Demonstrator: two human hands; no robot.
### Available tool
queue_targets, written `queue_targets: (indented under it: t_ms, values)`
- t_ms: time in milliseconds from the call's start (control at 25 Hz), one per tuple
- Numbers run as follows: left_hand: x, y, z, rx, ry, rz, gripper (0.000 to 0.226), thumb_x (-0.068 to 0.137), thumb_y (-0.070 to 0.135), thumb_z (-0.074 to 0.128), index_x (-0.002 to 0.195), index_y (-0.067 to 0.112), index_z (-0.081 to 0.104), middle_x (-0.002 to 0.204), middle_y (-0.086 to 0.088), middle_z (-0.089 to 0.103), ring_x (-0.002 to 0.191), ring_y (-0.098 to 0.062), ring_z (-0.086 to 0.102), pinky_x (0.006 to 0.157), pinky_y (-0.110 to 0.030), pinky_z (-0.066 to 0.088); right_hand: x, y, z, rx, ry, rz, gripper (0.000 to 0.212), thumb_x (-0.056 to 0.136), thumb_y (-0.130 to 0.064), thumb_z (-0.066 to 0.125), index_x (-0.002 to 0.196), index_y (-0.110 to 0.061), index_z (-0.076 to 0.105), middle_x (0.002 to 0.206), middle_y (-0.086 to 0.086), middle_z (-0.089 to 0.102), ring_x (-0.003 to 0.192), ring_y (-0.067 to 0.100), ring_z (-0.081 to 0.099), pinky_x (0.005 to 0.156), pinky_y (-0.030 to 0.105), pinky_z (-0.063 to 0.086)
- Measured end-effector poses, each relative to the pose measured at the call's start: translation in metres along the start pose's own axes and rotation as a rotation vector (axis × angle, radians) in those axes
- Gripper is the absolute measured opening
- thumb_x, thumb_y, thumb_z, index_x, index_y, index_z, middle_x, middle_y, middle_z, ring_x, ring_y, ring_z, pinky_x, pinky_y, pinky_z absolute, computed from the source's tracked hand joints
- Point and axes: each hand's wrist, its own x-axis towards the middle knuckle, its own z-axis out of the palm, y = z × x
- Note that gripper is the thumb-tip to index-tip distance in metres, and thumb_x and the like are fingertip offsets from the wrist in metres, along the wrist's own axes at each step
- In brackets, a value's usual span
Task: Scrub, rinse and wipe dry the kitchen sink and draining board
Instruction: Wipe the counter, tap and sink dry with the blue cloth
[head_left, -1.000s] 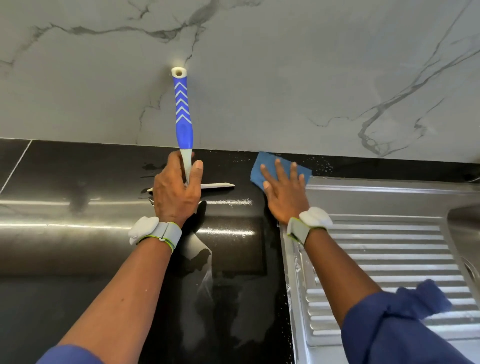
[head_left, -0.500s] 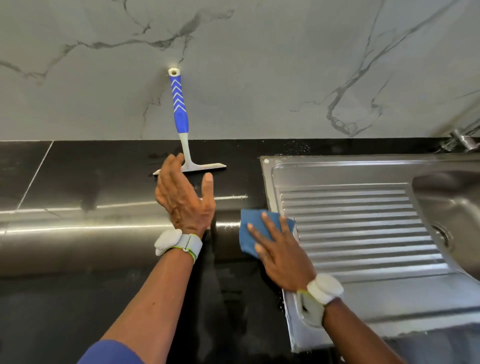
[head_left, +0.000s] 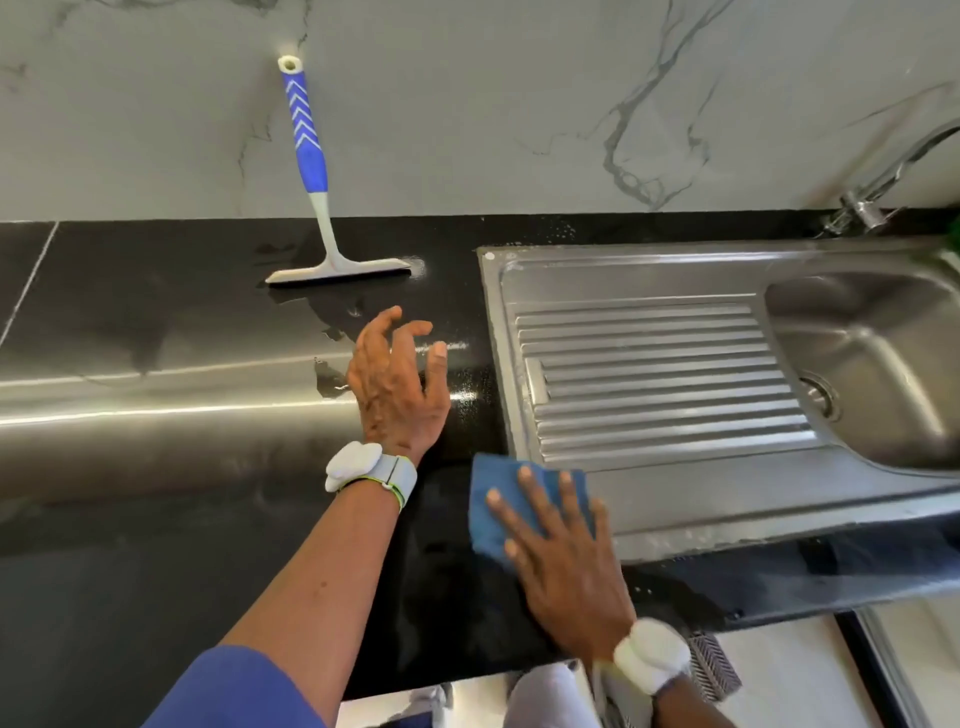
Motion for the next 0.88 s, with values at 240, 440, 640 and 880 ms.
queue_targets:
  t_ms: [240,440,640,880]
  values:
    - [-0.038,0.021,0.011,-0.016,-0.081,0.006,0.021,0.101,0.039,0.053,0.113,0.027,0.066,0.146,0.002,0.049,0.138,-0.021,0.042,0.106,-0.05,0.035,0.043,-0.033,0.005,0.158,0.013,0.114,0.054,0.105,-0.045,0.023,0.157,-0.043,0.01,0.169,0.006,-0.002,0.153,0.036,-0.009,0.122,0.057,0.012]
    - [-0.067,0.053,0.025,-0.042,-0.161,0.083,0.019,0.102,0.035,0.053,0.112,0.025,0.065,0.142,-0.002,0.052,0.135,-0.023,0.046,0.109,-0.053,0.036,-0.068,-0.002,-0.002,-0.029,-0.018,-0.23,0.053,0.106,-0.047,0.031,0.157,-0.045,0.017,0.168,0.004,0.008,0.154,0.036,0.005,0.124,0.054,0.01]
    - [-0.114,0.095,0.038,0.005,-0.207,0.17,0.024,0.103,0.039,0.049,0.113,0.026,0.066,0.14,-0.002,0.053,0.135,-0.023,0.045,0.111,-0.051,0.035,-0.111,0.16,-0.006,0.003,0.104,0.063,0.052,0.104,-0.045,0.028,0.156,-0.043,0.025,0.167,0.004,0.017,0.154,0.037,0.007,0.115,0.063,0.027]
    - [-0.171,0.16,0.075,-0.019,-0.168,0.1,0.022,0.103,0.039,0.052,0.11,0.026,0.068,0.139,0.005,0.053,0.134,-0.019,0.045,0.107,-0.045,0.035,-0.082,0.149,-0.009,0.011,0.041,0.079,0.05,0.103,-0.048,0.025,0.152,-0.044,0.034,0.164,0.001,0.027,0.152,0.041,0.011,0.121,0.06,0.011]
